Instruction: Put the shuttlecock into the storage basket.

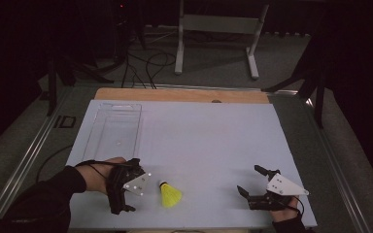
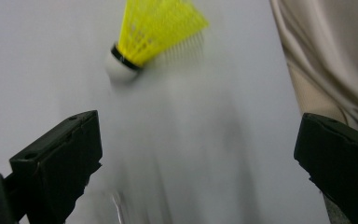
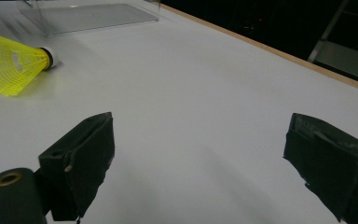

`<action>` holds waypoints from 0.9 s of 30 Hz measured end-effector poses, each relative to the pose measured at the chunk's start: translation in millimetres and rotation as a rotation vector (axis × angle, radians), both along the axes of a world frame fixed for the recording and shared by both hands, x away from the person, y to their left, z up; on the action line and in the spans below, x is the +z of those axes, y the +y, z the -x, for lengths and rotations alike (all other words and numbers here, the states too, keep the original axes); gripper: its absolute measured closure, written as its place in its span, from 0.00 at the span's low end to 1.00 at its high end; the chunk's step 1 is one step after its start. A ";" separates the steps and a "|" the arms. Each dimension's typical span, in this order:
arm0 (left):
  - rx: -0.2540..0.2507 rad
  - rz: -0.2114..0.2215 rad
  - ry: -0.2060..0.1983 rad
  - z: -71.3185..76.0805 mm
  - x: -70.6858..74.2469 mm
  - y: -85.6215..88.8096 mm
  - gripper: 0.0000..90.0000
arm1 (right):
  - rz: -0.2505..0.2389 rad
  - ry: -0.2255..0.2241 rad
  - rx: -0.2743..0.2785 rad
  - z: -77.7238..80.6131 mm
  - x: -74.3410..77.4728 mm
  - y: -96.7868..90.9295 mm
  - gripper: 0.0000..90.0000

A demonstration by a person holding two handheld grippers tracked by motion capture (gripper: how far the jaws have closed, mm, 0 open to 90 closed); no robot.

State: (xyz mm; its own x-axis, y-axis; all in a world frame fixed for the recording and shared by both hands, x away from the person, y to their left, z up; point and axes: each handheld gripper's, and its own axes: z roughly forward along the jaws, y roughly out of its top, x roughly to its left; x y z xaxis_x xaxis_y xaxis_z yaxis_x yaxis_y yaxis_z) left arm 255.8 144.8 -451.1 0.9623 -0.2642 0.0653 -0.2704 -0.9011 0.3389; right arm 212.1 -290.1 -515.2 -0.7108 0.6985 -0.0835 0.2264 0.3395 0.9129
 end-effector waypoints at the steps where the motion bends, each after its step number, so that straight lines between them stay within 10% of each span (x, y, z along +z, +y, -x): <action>1: -0.004 0.001 -0.001 -0.7 0.6 -2.4 0.02 | -0.001 0.000 0.001 0.1 0.0 0.1 0.10; 27: -0.180 -0.063 -0.155 -22.9 -11.0 -63.6 0.10 | -0.006 -0.002 0.008 0.1 -0.1 -0.5 0.10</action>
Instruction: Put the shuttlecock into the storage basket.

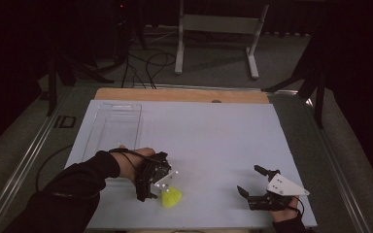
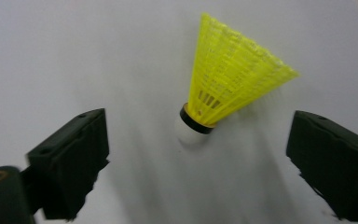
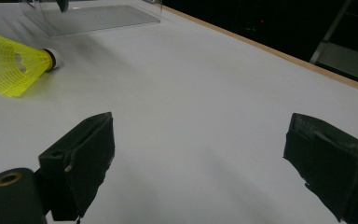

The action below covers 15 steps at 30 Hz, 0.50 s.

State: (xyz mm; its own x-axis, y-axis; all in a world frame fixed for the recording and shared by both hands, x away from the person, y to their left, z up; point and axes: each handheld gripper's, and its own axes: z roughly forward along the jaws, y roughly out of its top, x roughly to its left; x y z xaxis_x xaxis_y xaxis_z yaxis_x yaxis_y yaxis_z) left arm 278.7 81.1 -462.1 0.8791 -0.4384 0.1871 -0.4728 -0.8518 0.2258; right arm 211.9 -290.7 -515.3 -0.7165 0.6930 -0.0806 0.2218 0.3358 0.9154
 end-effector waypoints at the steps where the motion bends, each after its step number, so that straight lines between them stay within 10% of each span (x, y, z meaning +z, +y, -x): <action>1: -0.010 -0.010 -0.008 -2.0 -2.4 -2.5 0.13 | -0.001 -0.001 0.001 0.1 0.0 0.1 0.10; 15: -0.084 -0.058 -0.028 -14.3 -18.7 -6.5 0.33 | -0.004 0.000 0.004 0.2 0.1 0.0 0.10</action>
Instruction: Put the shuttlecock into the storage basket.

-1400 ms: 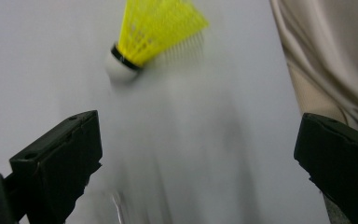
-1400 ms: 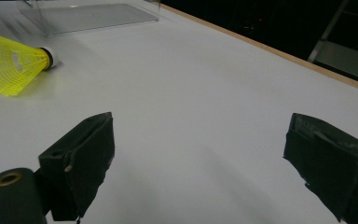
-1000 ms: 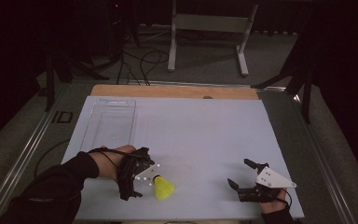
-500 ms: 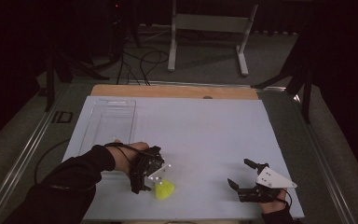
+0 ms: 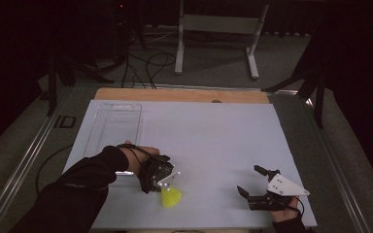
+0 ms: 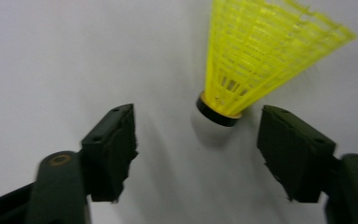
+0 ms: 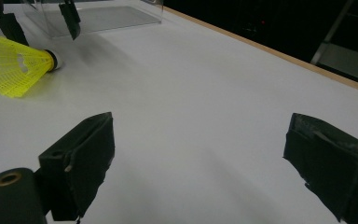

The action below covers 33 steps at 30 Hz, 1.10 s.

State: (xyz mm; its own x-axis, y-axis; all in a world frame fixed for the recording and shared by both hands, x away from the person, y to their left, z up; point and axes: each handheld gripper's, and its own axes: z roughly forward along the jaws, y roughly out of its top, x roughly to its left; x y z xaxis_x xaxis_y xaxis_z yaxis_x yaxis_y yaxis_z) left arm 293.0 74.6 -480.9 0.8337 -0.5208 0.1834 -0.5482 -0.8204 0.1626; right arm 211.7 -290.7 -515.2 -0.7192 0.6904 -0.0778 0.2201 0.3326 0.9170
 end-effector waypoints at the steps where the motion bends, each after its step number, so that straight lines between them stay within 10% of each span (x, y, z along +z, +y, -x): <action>1: -0.001 -0.002 0.000 -0.4 -1.4 0.1 0.33 | 0.000 0.000 0.000 0.0 0.0 0.0 0.10; 23: -0.049 -0.070 0.063 -6.4 -23.8 -1.1 0.59 | -0.007 0.008 -0.001 -0.7 -0.9 -1.1 0.10; 33: 0.007 -0.071 0.112 -11.1 -21.2 -3.4 0.70 | -0.008 0.010 -0.002 -0.8 -1.0 -1.4 0.10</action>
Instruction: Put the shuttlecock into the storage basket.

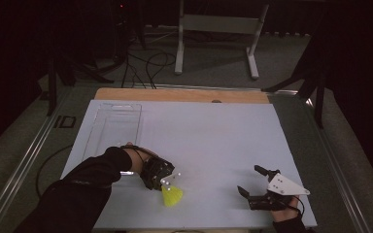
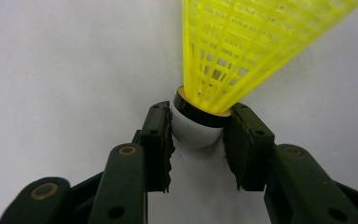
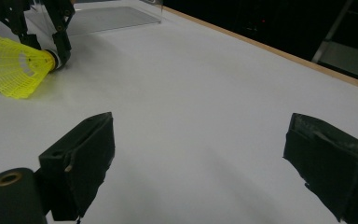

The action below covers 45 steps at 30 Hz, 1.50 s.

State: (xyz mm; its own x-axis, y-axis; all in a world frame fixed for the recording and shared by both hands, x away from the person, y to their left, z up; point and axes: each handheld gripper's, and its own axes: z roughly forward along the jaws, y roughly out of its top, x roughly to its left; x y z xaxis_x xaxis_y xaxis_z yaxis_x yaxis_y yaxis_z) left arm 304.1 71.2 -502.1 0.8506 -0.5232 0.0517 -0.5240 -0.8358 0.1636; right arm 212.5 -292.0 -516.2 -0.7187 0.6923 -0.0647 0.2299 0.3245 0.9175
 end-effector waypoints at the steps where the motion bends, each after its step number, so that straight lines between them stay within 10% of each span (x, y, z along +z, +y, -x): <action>1: 0.010 0.005 -0.005 -0.5 1.3 -0.3 0.70 | 0.000 0.000 0.000 0.0 -0.1 0.1 0.10; 15: 0.236 -0.073 0.090 -5.1 15.0 -5.6 0.70 | -0.002 0.002 -0.001 -0.1 0.0 0.0 0.10; 29: 0.458 -0.058 0.216 -10.4 31.5 -7.1 0.70 | -0.002 0.004 -0.002 -0.1 0.1 -0.2 0.10; 45: 0.671 -0.081 0.236 -15.7 36.2 2.0 0.70 | -0.004 0.010 0.000 -0.3 -0.4 0.0 0.10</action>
